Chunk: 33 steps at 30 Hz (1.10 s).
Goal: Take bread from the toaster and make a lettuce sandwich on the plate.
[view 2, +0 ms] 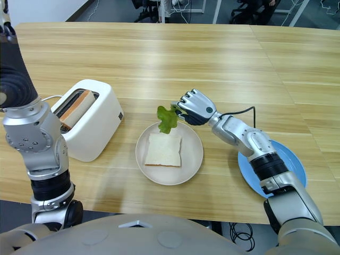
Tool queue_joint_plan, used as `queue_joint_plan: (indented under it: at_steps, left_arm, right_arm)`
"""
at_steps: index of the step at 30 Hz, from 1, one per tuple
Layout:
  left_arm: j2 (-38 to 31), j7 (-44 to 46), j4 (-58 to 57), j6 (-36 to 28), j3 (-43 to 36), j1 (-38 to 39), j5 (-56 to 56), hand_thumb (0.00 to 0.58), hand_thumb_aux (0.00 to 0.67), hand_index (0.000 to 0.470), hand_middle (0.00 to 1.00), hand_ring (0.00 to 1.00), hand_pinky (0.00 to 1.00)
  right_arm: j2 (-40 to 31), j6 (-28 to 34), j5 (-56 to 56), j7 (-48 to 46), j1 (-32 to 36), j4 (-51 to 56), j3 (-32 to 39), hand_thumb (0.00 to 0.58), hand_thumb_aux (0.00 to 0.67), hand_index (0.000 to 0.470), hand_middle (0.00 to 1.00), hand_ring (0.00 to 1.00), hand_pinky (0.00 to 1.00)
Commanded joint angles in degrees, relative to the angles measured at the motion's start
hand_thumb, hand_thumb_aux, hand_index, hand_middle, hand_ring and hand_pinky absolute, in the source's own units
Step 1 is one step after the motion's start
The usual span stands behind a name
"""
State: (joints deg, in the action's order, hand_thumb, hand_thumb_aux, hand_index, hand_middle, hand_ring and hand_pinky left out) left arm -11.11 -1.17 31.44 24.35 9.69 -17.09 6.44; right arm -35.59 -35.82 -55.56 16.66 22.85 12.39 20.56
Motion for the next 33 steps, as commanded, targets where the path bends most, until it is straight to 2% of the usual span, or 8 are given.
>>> queue_joint_plan:
  at_steps: [1,13,32,33]
  left_arm:
    - [0.2,0.1,-0.8,0.2,-0.5,-0.4,0.2,0.000,0.000,0.000,0.00,0.00,0.00]
    - [0.0,0.3,-0.1,-0.7,-1.0,-0.3,0.3,0.000,0.000,0.000,0.00,0.00,0.00]
    - [-0.4,0.8,0.1,-1.5,-0.9,-0.5,0.1,0.000,0.000,0.000,0.00,0.00,0.00]
    - [-0.4,0.9,0.1,-1.5,-0.9,-0.5,0.2,0.000,0.000,0.000,0.00,0.00,0.00]
  right_arm:
    - [1.0,0.2,-1.6,1.1,1.0,1.3,1.6,0.580,0.670,0.460,1.00,1.00,1.00]
    - [4.3,-0.5,-2.5,-1.6,-0.8,0.0,7.6,0.580,0.670,0.460,1.00,1.00,1.00]
    - [-4.4,-3.9,2.0,-14.2,-11.8,-5.7,8.4,0.580,0.670,0.460,1.00,1.00,1.00]
    - [-4.6,-3.9,2.2,-14.7,-12.0,-5.8,8.2,0.580,0.670,0.460,0.92,0.92,0.92]
